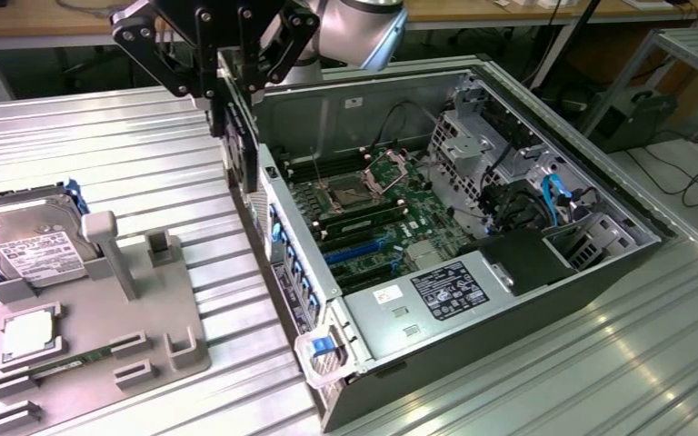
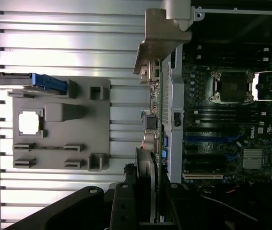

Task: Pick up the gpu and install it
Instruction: 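Pick up the gpu and move the gpu toward the slot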

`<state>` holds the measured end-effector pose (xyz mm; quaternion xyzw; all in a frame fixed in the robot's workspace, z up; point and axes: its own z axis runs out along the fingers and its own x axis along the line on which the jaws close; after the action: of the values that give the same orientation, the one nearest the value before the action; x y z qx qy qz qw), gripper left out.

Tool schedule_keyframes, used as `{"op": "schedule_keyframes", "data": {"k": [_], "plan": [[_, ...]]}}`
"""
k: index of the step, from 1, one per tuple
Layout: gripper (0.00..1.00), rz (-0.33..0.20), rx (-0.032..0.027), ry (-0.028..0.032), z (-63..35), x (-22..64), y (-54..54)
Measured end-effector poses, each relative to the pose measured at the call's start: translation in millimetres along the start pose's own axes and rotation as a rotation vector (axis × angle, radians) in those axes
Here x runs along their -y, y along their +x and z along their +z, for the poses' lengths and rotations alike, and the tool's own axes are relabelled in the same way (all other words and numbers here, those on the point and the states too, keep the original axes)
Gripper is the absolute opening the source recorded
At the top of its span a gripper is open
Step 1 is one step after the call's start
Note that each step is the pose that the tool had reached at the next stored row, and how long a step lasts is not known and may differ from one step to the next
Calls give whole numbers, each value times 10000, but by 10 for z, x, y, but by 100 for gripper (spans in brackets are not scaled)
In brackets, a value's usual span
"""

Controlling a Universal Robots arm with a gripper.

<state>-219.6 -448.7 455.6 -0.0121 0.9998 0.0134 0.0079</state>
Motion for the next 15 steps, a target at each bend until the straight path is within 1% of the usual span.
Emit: {"op": "schedule_keyframes", "data": {"k": [15], "plan": [[27, -9, 0, 0, 3, 3, -141]]}}
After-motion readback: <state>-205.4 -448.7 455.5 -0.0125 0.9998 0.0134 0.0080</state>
